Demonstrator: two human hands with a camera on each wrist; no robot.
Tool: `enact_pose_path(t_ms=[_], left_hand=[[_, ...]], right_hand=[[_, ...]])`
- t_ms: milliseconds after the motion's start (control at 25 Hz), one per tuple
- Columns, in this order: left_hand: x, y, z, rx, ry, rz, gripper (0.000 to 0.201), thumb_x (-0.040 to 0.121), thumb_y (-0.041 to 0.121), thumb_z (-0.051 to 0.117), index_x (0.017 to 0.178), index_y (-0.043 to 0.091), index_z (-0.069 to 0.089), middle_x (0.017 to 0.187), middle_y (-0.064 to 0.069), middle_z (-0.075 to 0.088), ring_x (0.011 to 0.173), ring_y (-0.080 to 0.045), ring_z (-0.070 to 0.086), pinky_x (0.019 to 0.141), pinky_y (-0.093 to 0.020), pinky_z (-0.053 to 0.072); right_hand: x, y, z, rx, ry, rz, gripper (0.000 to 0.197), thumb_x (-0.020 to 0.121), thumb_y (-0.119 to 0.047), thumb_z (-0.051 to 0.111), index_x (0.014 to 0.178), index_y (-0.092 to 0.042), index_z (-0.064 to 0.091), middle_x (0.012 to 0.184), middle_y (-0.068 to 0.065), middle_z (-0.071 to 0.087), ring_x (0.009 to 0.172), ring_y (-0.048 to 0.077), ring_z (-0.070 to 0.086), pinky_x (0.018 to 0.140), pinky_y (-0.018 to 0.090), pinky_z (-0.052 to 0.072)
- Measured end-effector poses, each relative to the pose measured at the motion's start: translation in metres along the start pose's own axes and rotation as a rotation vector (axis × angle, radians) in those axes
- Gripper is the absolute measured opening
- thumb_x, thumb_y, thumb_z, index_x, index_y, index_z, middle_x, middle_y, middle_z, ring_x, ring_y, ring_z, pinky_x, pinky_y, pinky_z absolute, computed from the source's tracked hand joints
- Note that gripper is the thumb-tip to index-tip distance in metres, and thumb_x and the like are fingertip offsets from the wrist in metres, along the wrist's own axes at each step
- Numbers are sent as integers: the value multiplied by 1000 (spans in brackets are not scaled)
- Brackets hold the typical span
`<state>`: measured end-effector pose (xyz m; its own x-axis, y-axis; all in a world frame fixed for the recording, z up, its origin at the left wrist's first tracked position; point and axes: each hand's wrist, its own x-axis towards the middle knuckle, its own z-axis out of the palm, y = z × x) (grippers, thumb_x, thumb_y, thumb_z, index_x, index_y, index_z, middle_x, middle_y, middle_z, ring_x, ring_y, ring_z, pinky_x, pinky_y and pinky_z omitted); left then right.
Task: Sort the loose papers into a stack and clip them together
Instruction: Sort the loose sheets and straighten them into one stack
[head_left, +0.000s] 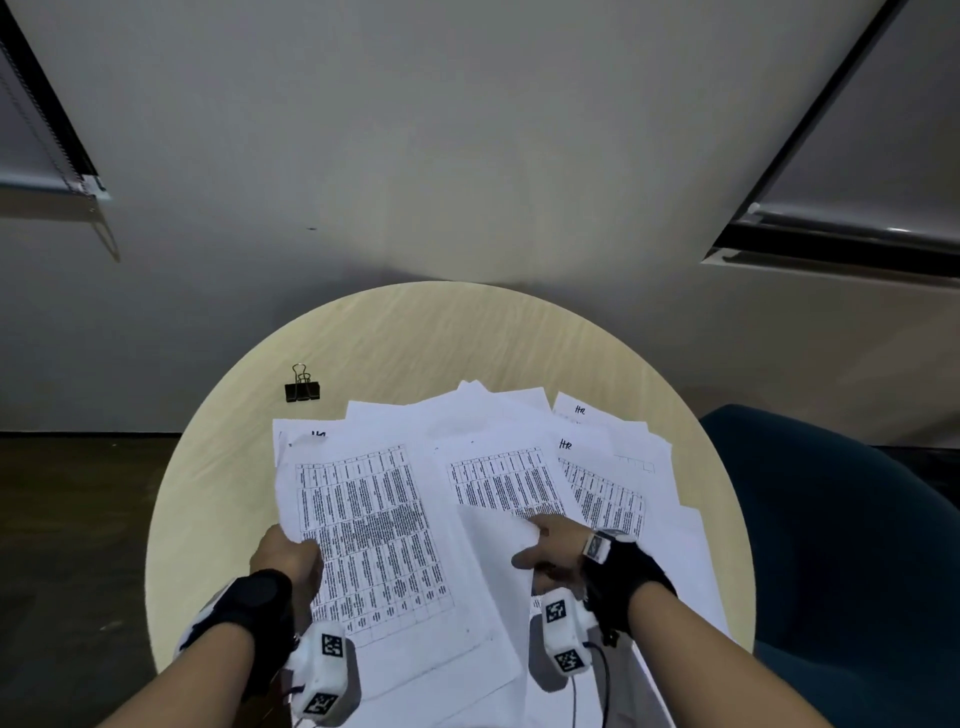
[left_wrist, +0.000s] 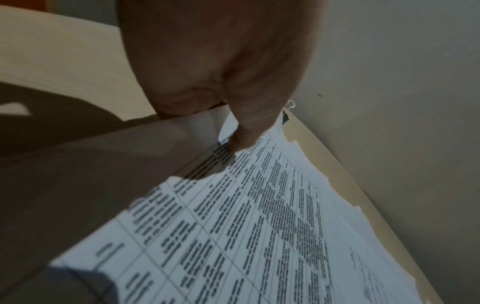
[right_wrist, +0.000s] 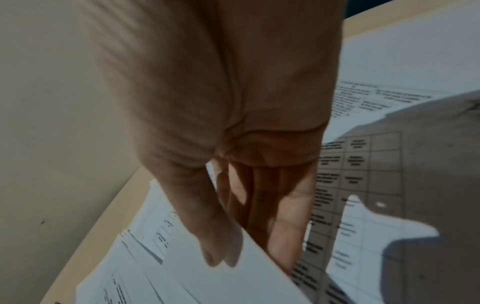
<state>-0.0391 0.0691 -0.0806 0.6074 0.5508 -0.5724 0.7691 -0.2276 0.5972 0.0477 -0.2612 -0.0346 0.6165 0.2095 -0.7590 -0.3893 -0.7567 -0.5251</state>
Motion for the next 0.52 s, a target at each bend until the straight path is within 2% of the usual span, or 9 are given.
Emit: enact_pose_path(t_ms=[80,120,200,240,280,320,400,480,520], left_hand=[[-2,-1,3,8,7,35,35,69,25,64,91,-2,64,86,-21,68,77,-34,63,65,-29,41],[-4,-1,5,33,16,52,32,74,21,65,96,-2,62,92,-21,68,79,-32,61,67,-29,41],[-9,1,9,72,60,60,21,84,9,57,102,0,54,95,-18,63,80,-31,58,71,-33,47],[-12,3,9,60,88,62,18,84,6,51,102,2,51,95,-19,62,79,-33,60,73,-38,53],[-13,4,9,54,94,71,19,83,5,46,102,4,50,95,-22,62,79,-36,62,75,-41,55],[-15,5,7,77,91,76,22,84,4,45,105,4,50,99,-25,62,82,-37,61,77,-40,54],[-15,6,2,128,86,107,28,86,1,48,114,-1,52,110,-29,61,92,-40,58,78,-34,45],[-17,6,-3,109,124,101,27,86,-2,50,113,-4,54,110,-30,62,93,-41,56,76,-34,39],[-19,6,-6,97,150,115,26,86,-2,51,111,-4,56,108,-30,63,93,-42,57,75,-34,38]], right_hand=[[-7,9,3,54,-36,41,40,66,-13,82,101,-11,63,85,6,71,83,29,70,73,38,60],[-9,13,6,47,-54,65,39,62,-14,84,96,-12,66,85,7,73,83,28,72,75,39,60],[-1,30,15,-49,-59,121,45,48,-29,89,85,-11,69,89,11,76,86,30,73,82,49,58],[1,34,20,-116,-76,149,52,44,-36,89,84,-10,68,89,12,76,87,31,73,84,50,57],[0,36,27,-171,-103,165,56,43,-42,87,84,-9,66,88,10,75,86,29,73,83,47,58],[-2,37,32,-251,-100,171,54,46,-45,86,82,-10,64,85,5,74,84,26,72,79,39,58],[-20,25,31,-354,-14,141,37,59,-44,78,70,-16,56,73,-3,65,69,17,65,63,23,51],[-29,19,17,-269,193,91,26,71,-32,71,63,-16,52,65,-1,56,58,16,54,52,19,38],[-34,16,5,-135,338,76,19,74,-24,67,64,-16,54,66,1,55,59,17,52,52,19,35]])
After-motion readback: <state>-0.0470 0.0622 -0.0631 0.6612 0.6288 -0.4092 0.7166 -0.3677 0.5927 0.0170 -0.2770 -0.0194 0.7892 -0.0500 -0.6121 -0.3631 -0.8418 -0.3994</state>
